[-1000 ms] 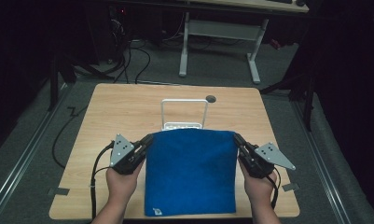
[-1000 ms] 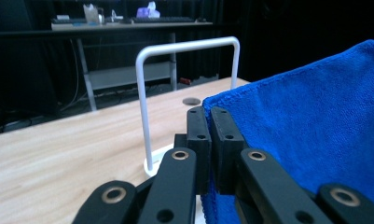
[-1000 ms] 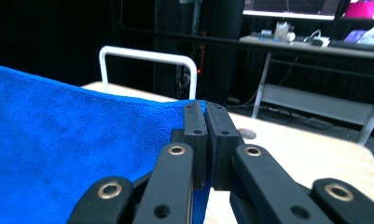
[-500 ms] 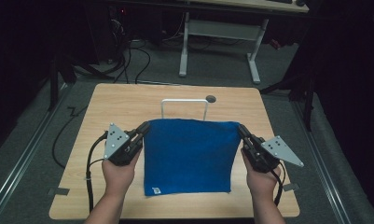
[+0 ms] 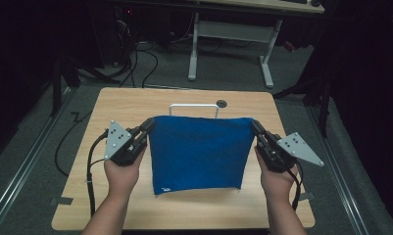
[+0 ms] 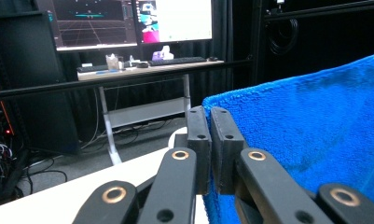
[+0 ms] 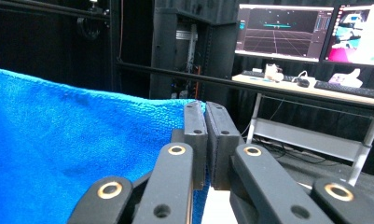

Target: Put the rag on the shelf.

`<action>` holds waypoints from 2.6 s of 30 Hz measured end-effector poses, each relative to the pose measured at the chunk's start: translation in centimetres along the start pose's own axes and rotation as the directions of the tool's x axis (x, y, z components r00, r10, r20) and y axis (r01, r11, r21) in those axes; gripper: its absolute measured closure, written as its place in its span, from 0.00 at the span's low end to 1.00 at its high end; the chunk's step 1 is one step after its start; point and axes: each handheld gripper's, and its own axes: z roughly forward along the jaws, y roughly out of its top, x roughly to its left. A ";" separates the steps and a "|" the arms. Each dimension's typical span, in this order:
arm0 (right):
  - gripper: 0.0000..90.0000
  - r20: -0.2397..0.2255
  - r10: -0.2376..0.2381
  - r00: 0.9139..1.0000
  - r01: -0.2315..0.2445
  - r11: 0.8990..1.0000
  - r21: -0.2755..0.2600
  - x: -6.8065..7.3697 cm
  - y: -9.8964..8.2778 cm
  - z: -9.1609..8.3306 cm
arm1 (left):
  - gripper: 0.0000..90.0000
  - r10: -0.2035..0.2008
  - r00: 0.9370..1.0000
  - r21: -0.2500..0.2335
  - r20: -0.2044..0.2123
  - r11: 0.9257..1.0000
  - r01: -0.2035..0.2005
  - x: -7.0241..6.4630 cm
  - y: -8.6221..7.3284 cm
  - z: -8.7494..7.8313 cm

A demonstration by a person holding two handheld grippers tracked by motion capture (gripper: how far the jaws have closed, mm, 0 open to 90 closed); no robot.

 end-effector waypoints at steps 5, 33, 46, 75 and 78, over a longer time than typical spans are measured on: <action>0.98 -0.003 -0.008 1.000 0.008 1.000 -0.001 -0.2 0.6 0.6 | 0.97 0.010 1.000 -0.005 -0.007 1.000 -0.010 0.8 0.8 0.6; 0.98 0.016 -0.003 1.000 0.003 1.000 -0.018 -2.1 4.8 6.4 | 0.97 0.096 0.993 -0.044 -0.062 0.994 -0.098 4.7 5.7 4.8; 0.98 0.061 0.013 0.998 -0.012 1.000 -0.013 -3.3 5.8 9.5 | 0.97 0.092 0.992 -0.036 -0.085 0.995 -0.096 6.3 6.9 8.0; 0.98 0.101 -0.018 0.995 0.001 0.987 0.164 -6.4 3.9 18.4 | 0.97 0.111 0.990 0.142 -0.087 0.985 -0.098 10.6 2.2 16.0; 0.98 0.104 -0.015 0.994 -0.005 0.981 0.192 -6.7 2.7 18.8 | 0.97 0.122 0.990 0.179 -0.073 0.978 -0.107 10.6 1.0 16.6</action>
